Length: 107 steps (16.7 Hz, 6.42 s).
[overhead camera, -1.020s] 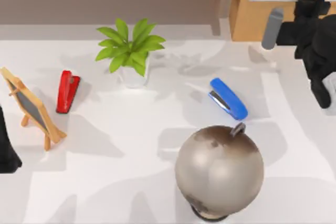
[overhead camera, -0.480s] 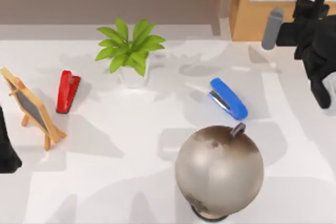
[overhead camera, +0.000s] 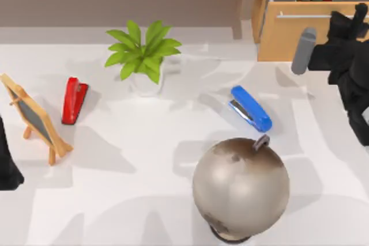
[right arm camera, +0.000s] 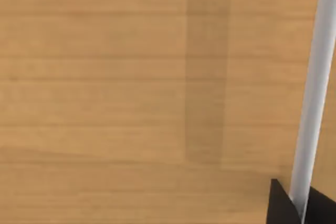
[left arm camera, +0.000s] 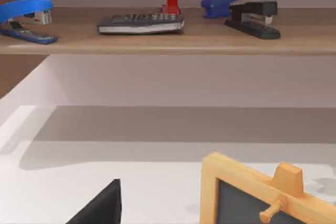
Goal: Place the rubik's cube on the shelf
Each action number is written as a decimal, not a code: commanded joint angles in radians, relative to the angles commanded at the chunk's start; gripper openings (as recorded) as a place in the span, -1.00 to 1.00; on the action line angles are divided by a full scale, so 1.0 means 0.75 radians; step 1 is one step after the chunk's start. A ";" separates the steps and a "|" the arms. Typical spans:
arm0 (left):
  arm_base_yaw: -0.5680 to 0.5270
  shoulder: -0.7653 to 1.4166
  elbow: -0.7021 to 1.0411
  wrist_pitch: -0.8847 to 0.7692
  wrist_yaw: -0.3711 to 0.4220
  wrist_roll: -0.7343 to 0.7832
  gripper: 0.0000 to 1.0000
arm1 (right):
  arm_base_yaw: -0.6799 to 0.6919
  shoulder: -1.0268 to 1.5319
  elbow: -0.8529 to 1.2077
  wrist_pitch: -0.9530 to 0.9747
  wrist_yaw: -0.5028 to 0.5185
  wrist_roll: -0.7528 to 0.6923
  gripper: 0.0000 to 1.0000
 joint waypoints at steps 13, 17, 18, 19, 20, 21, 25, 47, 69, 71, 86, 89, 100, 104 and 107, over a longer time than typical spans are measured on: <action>0.000 0.000 0.000 0.000 0.000 0.000 1.00 | 0.043 -0.104 -0.266 0.156 0.042 0.002 -1.00; 0.000 0.000 0.000 0.000 0.000 0.000 1.00 | 0.073 -0.165 -0.425 0.253 0.071 0.002 -1.00; 0.000 0.000 0.000 0.000 0.000 0.000 1.00 | 0.077 -0.173 -0.445 0.267 0.075 0.002 -1.00; 0.000 0.000 0.000 0.000 0.000 0.000 1.00 | 0.079 -0.175 -0.451 0.271 0.076 0.001 -1.00; 0.000 0.000 0.000 0.000 0.000 0.000 1.00 | 0.079 -0.175 -0.451 0.271 0.076 0.001 -1.00; 0.000 0.000 0.000 0.000 0.000 0.000 1.00 | 0.079 -0.175 -0.451 0.271 0.076 0.001 -1.00; 0.000 0.000 0.000 0.000 0.000 0.000 1.00 | 0.097 -0.188 -0.499 0.312 0.092 0.000 -1.00; 0.000 0.000 0.000 0.000 0.000 0.000 1.00 | 0.177 -0.262 -0.773 0.502 0.173 0.003 0.81; 0.000 0.000 0.000 0.000 0.000 0.000 1.00 | 0.227 -0.224 -0.862 0.554 0.206 0.016 1.00; 0.000 0.000 0.000 0.000 0.000 0.000 1.00 | 0.284 -0.263 -0.820 0.490 0.173 0.079 1.00; 0.000 0.000 0.000 0.000 0.000 0.000 1.00 | 0.685 -0.351 0.900 -1.731 0.028 1.531 1.00; 0.000 0.000 0.000 0.000 0.000 0.000 1.00 | 0.631 -0.256 1.284 -2.376 -0.029 1.791 1.00; 0.000 0.000 0.000 0.000 0.000 0.000 1.00 | -0.004 0.270 2.069 -3.679 -0.244 2.275 1.00; 0.000 0.000 0.000 0.000 0.000 0.000 1.00 | -0.074 0.343 2.136 -3.744 -0.269 2.315 1.00; 0.000 0.000 0.000 0.000 0.000 0.000 1.00 | -0.074 0.343 2.136 -3.744 -0.269 2.315 1.00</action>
